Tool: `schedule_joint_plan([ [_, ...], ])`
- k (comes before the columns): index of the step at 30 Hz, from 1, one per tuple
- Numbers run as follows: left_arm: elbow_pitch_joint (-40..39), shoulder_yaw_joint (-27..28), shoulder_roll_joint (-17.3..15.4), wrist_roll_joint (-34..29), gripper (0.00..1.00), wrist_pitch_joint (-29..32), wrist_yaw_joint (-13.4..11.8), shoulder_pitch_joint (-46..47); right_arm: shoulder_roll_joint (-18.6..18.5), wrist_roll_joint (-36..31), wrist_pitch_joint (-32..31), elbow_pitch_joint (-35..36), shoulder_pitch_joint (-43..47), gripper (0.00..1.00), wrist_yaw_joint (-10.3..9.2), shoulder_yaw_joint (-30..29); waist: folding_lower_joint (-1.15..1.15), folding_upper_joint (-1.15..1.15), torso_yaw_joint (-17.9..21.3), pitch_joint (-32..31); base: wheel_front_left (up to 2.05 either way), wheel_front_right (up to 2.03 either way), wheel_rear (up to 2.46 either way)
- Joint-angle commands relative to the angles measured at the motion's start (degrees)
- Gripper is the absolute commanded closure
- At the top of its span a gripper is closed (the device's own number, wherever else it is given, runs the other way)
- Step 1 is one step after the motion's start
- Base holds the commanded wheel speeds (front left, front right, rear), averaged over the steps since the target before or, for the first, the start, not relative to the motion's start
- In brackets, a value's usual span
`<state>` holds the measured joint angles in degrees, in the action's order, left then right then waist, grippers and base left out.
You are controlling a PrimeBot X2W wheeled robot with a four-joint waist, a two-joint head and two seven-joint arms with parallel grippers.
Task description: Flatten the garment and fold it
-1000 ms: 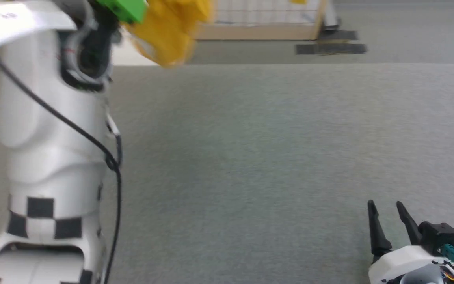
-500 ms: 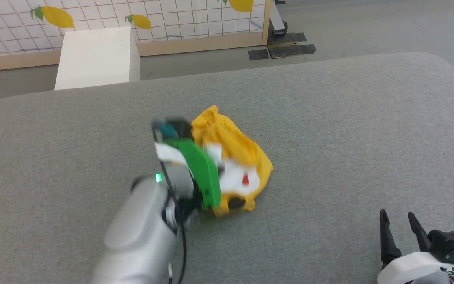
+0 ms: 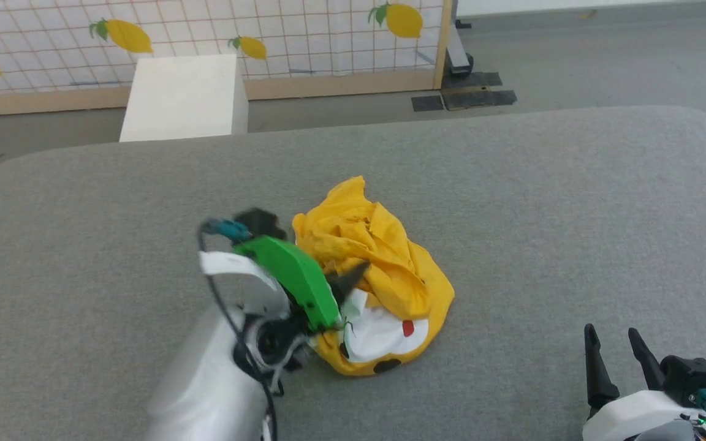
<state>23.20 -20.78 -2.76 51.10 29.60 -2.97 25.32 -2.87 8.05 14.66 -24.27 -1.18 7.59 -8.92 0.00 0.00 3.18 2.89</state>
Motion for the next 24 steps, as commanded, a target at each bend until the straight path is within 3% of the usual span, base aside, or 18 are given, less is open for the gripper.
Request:
schedule_joint_plan([
  [1, -1.9, 1.7, -0.1, 1.5, 0.0, -0.9, -0.4, 1.0, 0.0, -0.3, 0.3, 0.4, 0.1, 0.0, -0.1, 0.1, 0.0, 0.0, -1.4, -1.4, 0.0, 0.0, 0.0],
  [5, -7.7, 7.3, -2.0, 1.9, 0.0, -6.6, -1.7, 1.0, 0.0, -0.3, 0.3, 0.6, 0.3, 0.0, -0.1, -0.2, 0.0, 0.0, -2.4, -2.7, 0.0, 0.0, 0.0],
  [7, -10.2, 11.2, -2.6, 1.4, 0.0, -12.4, -2.9, 0.2, 0.0, -0.1, 0.3, 0.9, 0.4, 0.0, -0.1, 0.0, 0.0, 0.0, -2.8, -3.2, 0.0, 0.0, 0.0],
  [12, -15.0, 16.8, -5.4, -3.3, 0.0, -26.3, -2.6, -4.8, 0.0, -0.2, 0.3, 1.5, 0.3, 0.0, -0.1, 1.1, 0.0, 0.0, -3.5, -3.9, 0.0, 0.0, 0.0],
  [17, -15.7, 15.0, -10.8, -15.9, 0.0, -37.6, -3.1, -12.0, 0.0, -0.1, 0.3, 2.3, 0.4, 0.0, -0.1, 1.6, 0.0, 0.0, -4.2, -4.0, 0.0, 0.0, 0.0],
  [20, -14.9, 12.6, -12.7, -21.8, 0.0, -40.6, -4.4, -14.9, 0.0, -0.1, 0.2, 2.5, 0.4, 0.0, -0.1, 1.9, 0.0, 0.0, -4.2, -4.0, 0.0, 0.0, 0.0],
  [24, -13.6, 10.7, -12.6, -24.4, 0.0, -41.6, -5.5, -18.5, 0.0, 0.3, -0.3, 2.9, 0.4, 0.0, -0.1, 2.3, 0.0, 0.0, -4.2, -3.9, 0.0, 0.0, 0.0],
])
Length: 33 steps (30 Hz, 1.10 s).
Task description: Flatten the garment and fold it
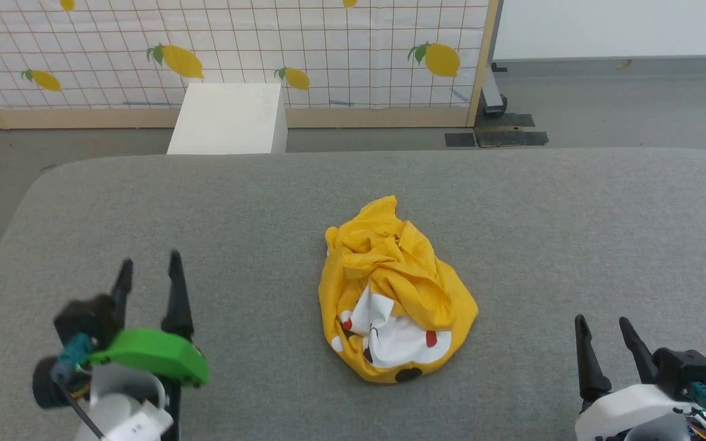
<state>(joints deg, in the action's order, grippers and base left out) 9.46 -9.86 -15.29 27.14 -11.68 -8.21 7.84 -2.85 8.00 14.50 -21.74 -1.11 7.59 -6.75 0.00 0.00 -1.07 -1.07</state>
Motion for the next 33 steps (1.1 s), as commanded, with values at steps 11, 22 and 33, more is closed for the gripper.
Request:
schedule_joint_plan([
  [11, 0.6, -1.8, 3.4, 0.6, 0.0, -1.4, -0.9, -4.3, 0.0, -1.7, -16.9, 1.1, -9.3, 0.0, -0.1, 6.3, 0.0, 0.0, -1.5, 3.5, 0.0, 0.0, 0.0],
  [22, -1.5, -3.0, 4.9, -0.3, 0.0, -2.0, -1.7, -3.3, -2.0, -4.7, -44.9, -11.1, -26.8, 0.0, -0.1, 17.0, 0.0, 0.0, -5.6, 9.5, 0.0, 0.0, 0.0],
  [33, 0.3, -3.0, 6.2, 0.5, 0.0, -2.6, -1.5, -2.6, -2.4, 0.7, -50.5, -17.1, -27.5, 0.83, -0.1, 24.1, 0.0, 0.0, -6.2, 10.8, 0.0, 0.0, 0.0],
])
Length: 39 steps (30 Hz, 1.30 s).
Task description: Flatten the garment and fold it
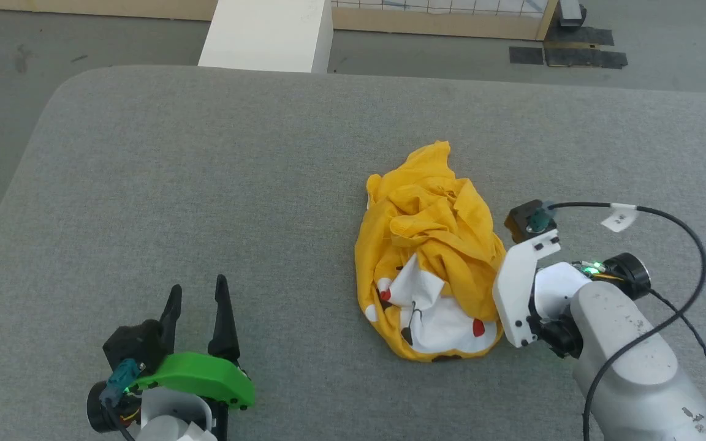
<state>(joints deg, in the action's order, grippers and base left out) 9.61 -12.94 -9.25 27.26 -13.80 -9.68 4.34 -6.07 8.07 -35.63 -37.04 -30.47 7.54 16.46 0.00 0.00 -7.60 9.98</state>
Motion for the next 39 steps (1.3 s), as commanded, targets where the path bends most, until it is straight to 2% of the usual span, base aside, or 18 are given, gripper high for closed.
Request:
schedule_joint_plan([
  [1, 0.3, 0.2, 0.2, 0.5, 0.0, -0.5, 0.1, 0.9, 0.7, 1.9, 0.9, -1.2, 1.6, 1.0, -0.05, 0.7, 0.0, 0.0, 0.6, -0.7, 0.0, 0.0, 0.0],
  [5, 0.7, 0.3, 0.1, 0.6, 0.0, -0.6, 0.4, 0.7, 0.3, 6.7, 7.2, 2.3, 0.8, 1.0, -0.05, -4.4, 0.0, 0.0, 1.8, -2.4, 0.0, 0.0, 0.0],
  [8, 0.9, 0.5, 0.0, 0.9, 0.0, -0.7, 0.4, 0.2, -0.2, 8.5, 13.5, 7.1, 1.5, 1.0, -0.05, -11.9, 0.0, 0.0, 3.0, -4.1, 0.0, 0.0, 0.0],
  [12, 1.0, 0.4, -0.3, 1.2, 0.0, -0.6, 0.6, -0.9, -0.8, 7.2, 16.4, 13.6, 6.9, 1.0, -0.05, -22.1, 0.0, 0.0, 4.1, -6.1, 0.0, 0.0, 0.0],
  [14, 1.0, 0.3, -0.3, 1.4, 0.0, -0.5, 0.7, -1.4, -0.6, 5.8, 15.6, 16.5, 11.0, 1.0, -0.05, -26.2, 0.0, 0.0, 4.4, -6.7, 0.0, 0.0, 0.0],
  [16, 1.0, 0.1, -0.3, 1.6, 0.0, -0.4, 0.8, -1.9, 0.2, 4.3, 12.0, 19.5, 17.2, 1.0, -0.05, -29.3, 0.0, 0.0, 4.7, -7.3, 0.0, 0.0, 0.0],
  [22, 1.1, 0.0, -0.4, 2.4, 0.0, 0.4, 0.8, -3.1, 2.5, 6.2, -3.9, 25.8, 33.2, 1.0, -0.05, -29.6, 0.0, 0.0, 5.7, -7.8, 0.0, 0.0, 0.0],
  [24, 1.1, -0.2, -0.5, 2.5, 0.0, 0.6, 0.8, -3.1, 2.9, 7.3, -5.7, 28.5, 35.4, 1.0, -0.05, -29.9, 0.0, 0.0, 6.1, -7.8, 0.0, 0.0, 0.0],
  [25, 1.1, -0.3, -0.5, 2.5, 0.0, 0.7, 0.8, -3.1, 3.0, 8.0, -5.3, 29.9, 35.7, 0.92, -0.05, -30.4, 0.0, 0.0, 6.3, -7.8, 0.0, 0.0, 0.0],
  [26, 1.0, -0.3, -0.5, 2.6, 0.0, 0.9, 0.8, -3.0, 3.1, 9.0, -4.5, 31.4, 35.8, 0.16, -0.05, -31.1, 0.0, 0.0, 6.5, -7.7, 0.0, 0.0, 0.0],
  [27, 1.1, -0.3, -0.5, 2.8, 0.0, 1.0, 0.8, -2.9, 3.1, 9.8, -3.5, 32.6, 35.6, 0.0, -0.05, -31.8, 0.0, 0.0, 6.7, -7.6, 0.0, 0.0, 0.0],
  [30, 0.8, -0.3, 0.0, 3.6, 0.0, 1.6, 1.0, -1.9, 3.2, 14.5, 2.2, 35.1, 33.6, 0.0, -0.05, -35.5, 0.0, 0.0, 7.3, -7.3, 0.0, 0.0, 0.0],
  [34, 0.8, -0.7, 0.9, 5.0, 0.0, 4.5, 1.4, 2.3, 3.2, 15.0, 8.5, 35.9, 30.8, 0.0, -0.05, -40.1, 0.0, 0.0, 8.1, -6.7, 0.0, 0.0, 0.0],
  [39, 3.7, -2.6, 1.4, 5.7, 0.0, 12.6, 2.0, 13.3, 3.2, 12.8, 10.2, 35.2, 28.7, 0.0, -0.05, -41.8, 0.0, 0.0, 10.1, -4.6, 0.0, 0.0, 0.0],
])
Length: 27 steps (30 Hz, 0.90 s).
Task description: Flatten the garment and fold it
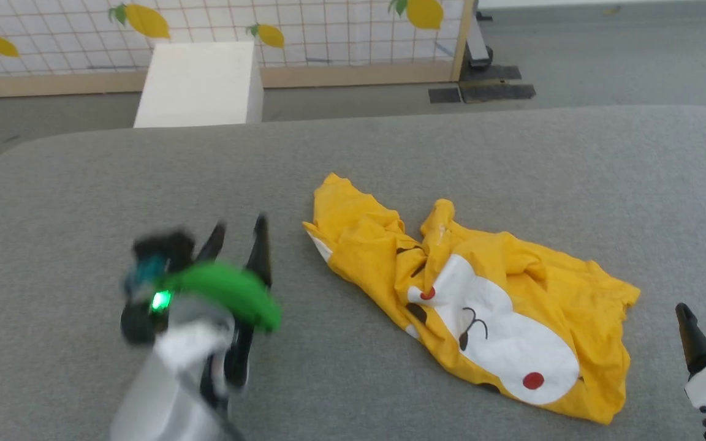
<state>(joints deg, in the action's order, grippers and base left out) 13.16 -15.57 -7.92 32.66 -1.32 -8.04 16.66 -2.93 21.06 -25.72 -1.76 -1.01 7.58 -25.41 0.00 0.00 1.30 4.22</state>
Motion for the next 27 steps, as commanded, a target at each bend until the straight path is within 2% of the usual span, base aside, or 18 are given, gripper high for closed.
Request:
schedule_joint_plan([
  [1, 1.7, -0.8, -0.1, 0.1, 0.0, 2.9, 0.3, 4.0, 0.0, -0.2, 0.2, -0.4, -1.2, 0.0, -0.09, 0.4, 0.0, 0.0, 1.9, 2.0, 0.0, 0.0, 0.0],
  [7, 12.6, -4.3, -1.4, -1.3, 0.0, 19.2, -0.5, 20.6, 0.0, 2.4, 0.7, -2.5, -3.3, 0.0, -0.09, 3.4, 0.0, 0.0, 7.0, 7.6, 0.0, 0.0, 0.0],
  [10, 17.8, -4.8, -2.0, -1.9, 0.0, 25.2, -1.6, 27.3, 0.0, 2.9, 1.4, -3.9, -4.1, 0.0, -0.09, 5.0, 0.0, 0.0, 10.0, 10.4, 0.0, 0.0, 0.0],
  [14, 24.0, -7.5, -1.7, -3.5, 0.0, 32.6, -2.9, 32.7, 0.0, 1.2, 2.4, -5.1, -4.1, 0.0, -0.09, 5.6, 0.0, 0.0, 12.1, 13.3, 0.0, 0.0, 0.0],
  [18, 28.9, -10.2, -2.3, -6.3, 0.0, 36.6, -4.1, 35.4, 0.0, 3.4, 3.8, -6.7, -5.0, 0.0, -0.09, 6.5, 0.0, 0.0, 13.5, 15.0, 0.0, 0.0, 0.0],
  [23, 33.9, -12.4, -1.9, -6.7, 0.0, 42.7, -4.2, 35.3, 0.0, 4.1, 5.3, -8.2, -5.5, 0.0, -0.09, 7.6, 0.0, 0.0, 13.5, 15.4, 0.0, 0.0, 0.0],
  [25, 34.0, -12.1, -1.1, -5.8, 0.0, 42.7, -3.9, 35.2, 0.0, 3.9, 5.6, -8.4, -5.7, 0.0, -0.09, 7.6, 0.0, 0.0, 12.7, 15.3, 0.0, 0.0, 0.0],
  [26, 33.7, -11.8, -0.8, -5.5, 0.82, 41.5, -3.7, 35.2, 0.0, 3.5, 5.7, -8.5, -5.7, 0.0, -0.09, 7.6, 0.0, 0.0, 12.2, 15.1, 0.0, 0.0, 0.0],
  [27, 33.4, -11.4, -0.5, -5.0, 1.0, 40.4, -3.5, 35.2, 0.0, 3.2, 5.8, -8.5, -5.8, 0.0, -0.09, 7.6, 0.0, 0.0, 11.8, 14.8, 0.0, 0.0, 0.0],
])
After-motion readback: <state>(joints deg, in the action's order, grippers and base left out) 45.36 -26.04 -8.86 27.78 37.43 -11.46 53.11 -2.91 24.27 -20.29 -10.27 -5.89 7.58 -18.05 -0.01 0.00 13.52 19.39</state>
